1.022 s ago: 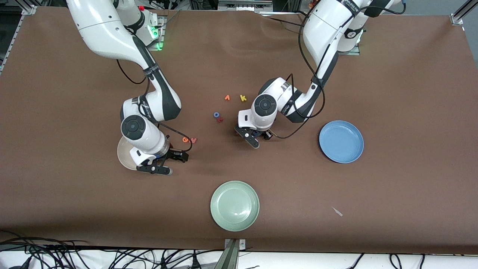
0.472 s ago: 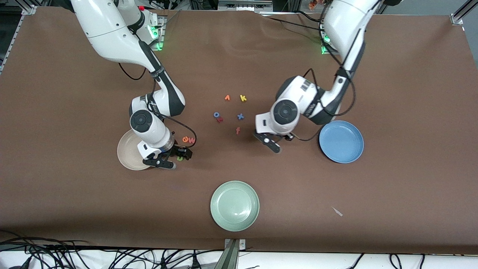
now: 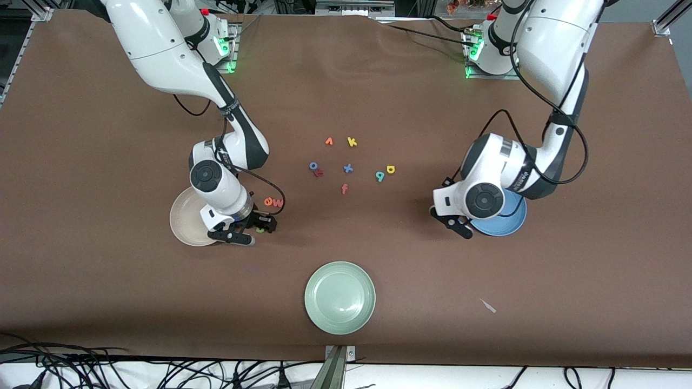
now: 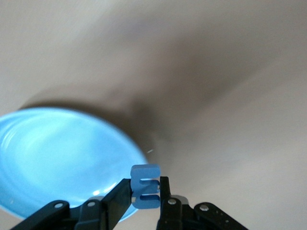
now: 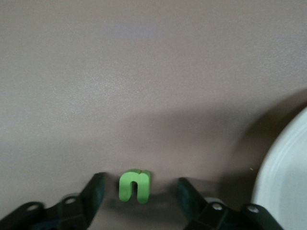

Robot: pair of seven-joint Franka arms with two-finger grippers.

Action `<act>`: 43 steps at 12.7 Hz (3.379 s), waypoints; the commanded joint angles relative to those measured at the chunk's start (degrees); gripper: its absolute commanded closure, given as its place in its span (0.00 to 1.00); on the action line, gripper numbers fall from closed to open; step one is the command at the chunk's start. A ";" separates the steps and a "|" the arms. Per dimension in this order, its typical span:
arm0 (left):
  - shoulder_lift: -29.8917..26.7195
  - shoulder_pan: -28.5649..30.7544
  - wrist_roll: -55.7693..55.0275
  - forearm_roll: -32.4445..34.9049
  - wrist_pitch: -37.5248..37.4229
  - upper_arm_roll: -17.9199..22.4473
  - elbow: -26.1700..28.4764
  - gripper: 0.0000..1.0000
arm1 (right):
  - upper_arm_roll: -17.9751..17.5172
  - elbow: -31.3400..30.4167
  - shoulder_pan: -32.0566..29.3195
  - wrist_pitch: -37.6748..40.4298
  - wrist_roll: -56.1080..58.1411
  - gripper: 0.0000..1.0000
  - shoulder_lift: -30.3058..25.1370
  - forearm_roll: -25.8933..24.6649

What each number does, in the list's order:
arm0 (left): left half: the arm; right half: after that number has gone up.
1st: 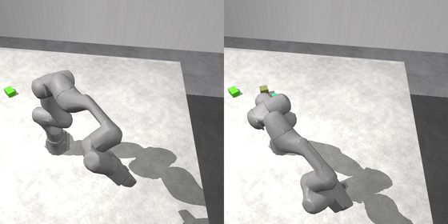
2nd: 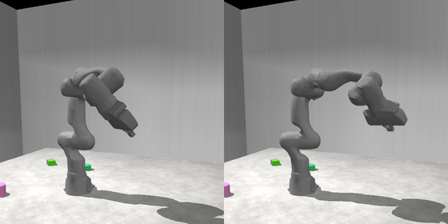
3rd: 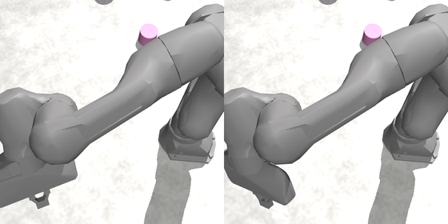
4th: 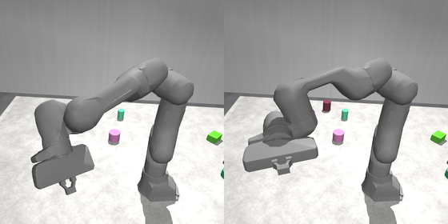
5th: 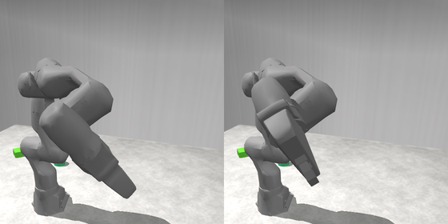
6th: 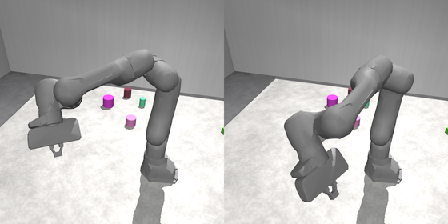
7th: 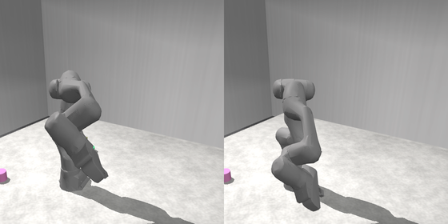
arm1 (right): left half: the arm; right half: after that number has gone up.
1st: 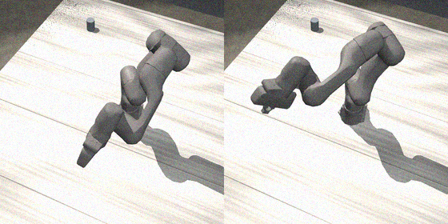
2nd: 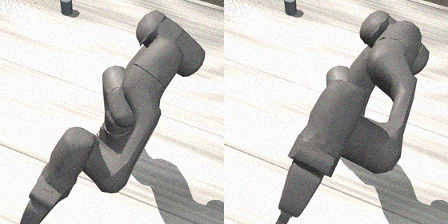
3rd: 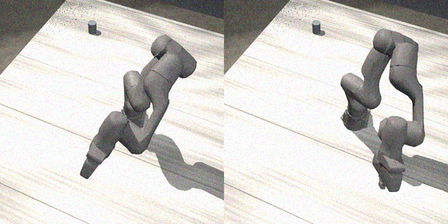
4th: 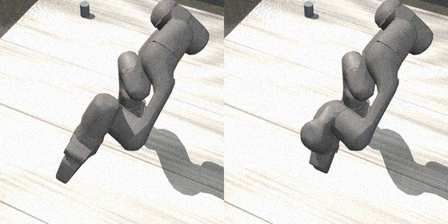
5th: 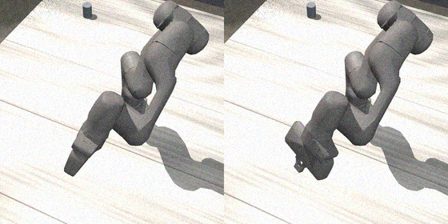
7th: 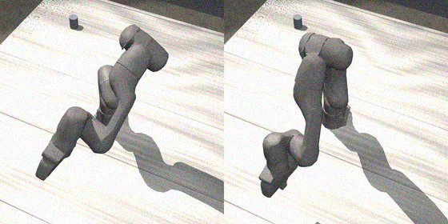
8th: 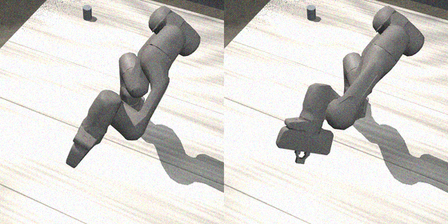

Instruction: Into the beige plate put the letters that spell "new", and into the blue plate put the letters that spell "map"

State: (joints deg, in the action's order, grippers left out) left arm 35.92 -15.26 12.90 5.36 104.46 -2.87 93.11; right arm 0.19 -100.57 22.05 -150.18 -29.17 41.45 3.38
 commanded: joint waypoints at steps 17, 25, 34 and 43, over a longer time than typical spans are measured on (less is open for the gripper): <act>1.34 -2.56 -34.93 1.58 10.22 -17.61 1.81 0.00 | -0.10 -1.46 -10.34 24.74 23.95 0.95 -15.78 -0.04; 7.66 -8.38 -37.77 13.61 19.55 -17.34 2.60 0.18 | 1.22 -12.89 -12.21 13.34 27.50 0.62 -16.32 -0.13; 6.80 -8.91 -37.86 13.63 18.33 -17.61 2.60 0.92 | -4.57 -10.79 -12.04 13.33 11.36 0.51 -14.92 0.05; -0.94 5.22 -12.07 12.83 4.36 -17.70 1.81 0.91 | -11.17 -9.20 -8.79 7.72 -16.08 0.51 -8.85 -10.94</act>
State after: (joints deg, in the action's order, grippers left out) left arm 36.72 -14.27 -7.10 17.13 110.78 -20.11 93.83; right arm -10.78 -111.37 13.11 -141.33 -42.47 30.74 -6.24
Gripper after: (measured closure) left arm 0.709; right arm 0.507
